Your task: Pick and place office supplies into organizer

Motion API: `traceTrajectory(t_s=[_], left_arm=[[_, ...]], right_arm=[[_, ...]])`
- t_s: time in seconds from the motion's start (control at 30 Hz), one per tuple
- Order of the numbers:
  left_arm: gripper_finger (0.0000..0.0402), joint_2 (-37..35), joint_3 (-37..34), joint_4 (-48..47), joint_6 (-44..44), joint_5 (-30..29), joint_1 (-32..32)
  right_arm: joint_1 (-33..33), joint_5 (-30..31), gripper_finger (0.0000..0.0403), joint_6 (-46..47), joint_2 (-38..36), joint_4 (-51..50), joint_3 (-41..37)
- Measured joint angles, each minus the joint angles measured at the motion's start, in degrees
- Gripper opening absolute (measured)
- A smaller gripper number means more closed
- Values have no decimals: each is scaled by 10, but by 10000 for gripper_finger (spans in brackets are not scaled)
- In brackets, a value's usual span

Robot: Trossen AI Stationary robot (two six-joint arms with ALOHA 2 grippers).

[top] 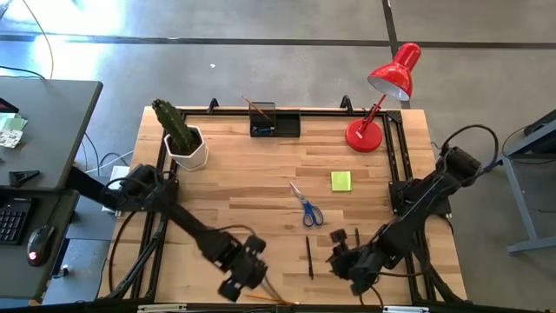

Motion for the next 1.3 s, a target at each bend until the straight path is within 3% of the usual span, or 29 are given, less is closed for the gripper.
traceTrajectory(t_s=[0.3,0.53,0.63,0.73,1.07,1.3], left_arm=[[130,16,-18,34,-63,-35,-62],[125,29,-19,66,-75,-53,-87],[116,30,-19,99,-75,-86,-93],[109,41,-18,125,-80,-80,-93],[112,95,-19,156,-150,-43,-93],[113,103,-19,148,-170,-84,-92]], right_arm=[[-15,0,124,0,94,158,-1],[-14,-2,124,14,144,235,-2],[-5,20,124,7,144,263,-2],[4,46,124,0,144,286,-2],[37,95,124,29,147,291,-2],[39,104,124,30,147,277,-1]])
